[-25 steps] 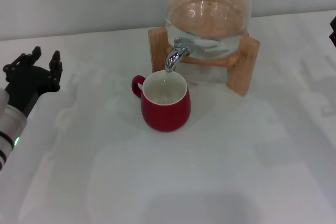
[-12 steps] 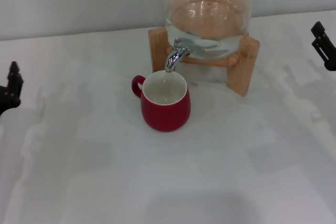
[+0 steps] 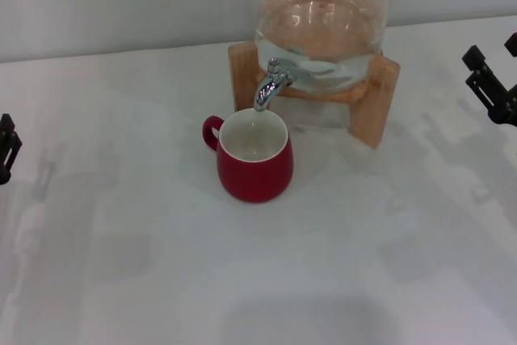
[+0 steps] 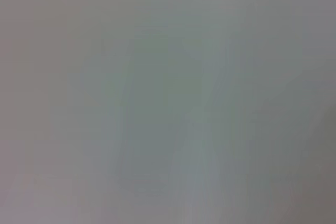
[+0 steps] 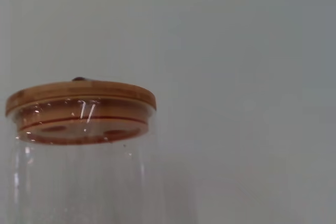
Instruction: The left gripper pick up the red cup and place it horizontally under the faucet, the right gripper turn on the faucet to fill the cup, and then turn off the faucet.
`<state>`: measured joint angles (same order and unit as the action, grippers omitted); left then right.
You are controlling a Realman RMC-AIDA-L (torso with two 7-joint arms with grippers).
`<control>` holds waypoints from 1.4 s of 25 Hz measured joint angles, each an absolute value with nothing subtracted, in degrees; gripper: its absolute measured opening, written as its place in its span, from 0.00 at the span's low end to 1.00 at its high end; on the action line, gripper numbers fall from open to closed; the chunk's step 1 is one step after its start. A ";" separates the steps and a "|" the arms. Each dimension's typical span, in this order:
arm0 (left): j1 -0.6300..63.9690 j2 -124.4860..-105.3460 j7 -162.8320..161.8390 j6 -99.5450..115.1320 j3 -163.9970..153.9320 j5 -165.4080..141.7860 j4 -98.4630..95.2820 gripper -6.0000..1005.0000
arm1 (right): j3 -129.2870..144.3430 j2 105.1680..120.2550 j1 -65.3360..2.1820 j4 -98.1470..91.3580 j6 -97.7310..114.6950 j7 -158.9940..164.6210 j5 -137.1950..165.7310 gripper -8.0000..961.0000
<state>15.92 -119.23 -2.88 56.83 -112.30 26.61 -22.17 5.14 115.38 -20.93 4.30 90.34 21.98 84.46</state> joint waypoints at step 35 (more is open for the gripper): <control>15.89 -119.30 -0.82 58.36 -112.52 26.09 -21.24 0.88 | 20.90 115.85 -29.32 8.22 90.71 31.17 89.54 0.76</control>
<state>15.89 -119.30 -0.82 58.36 -112.52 26.09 -21.24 20.90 115.85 -29.32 8.22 90.71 31.17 89.54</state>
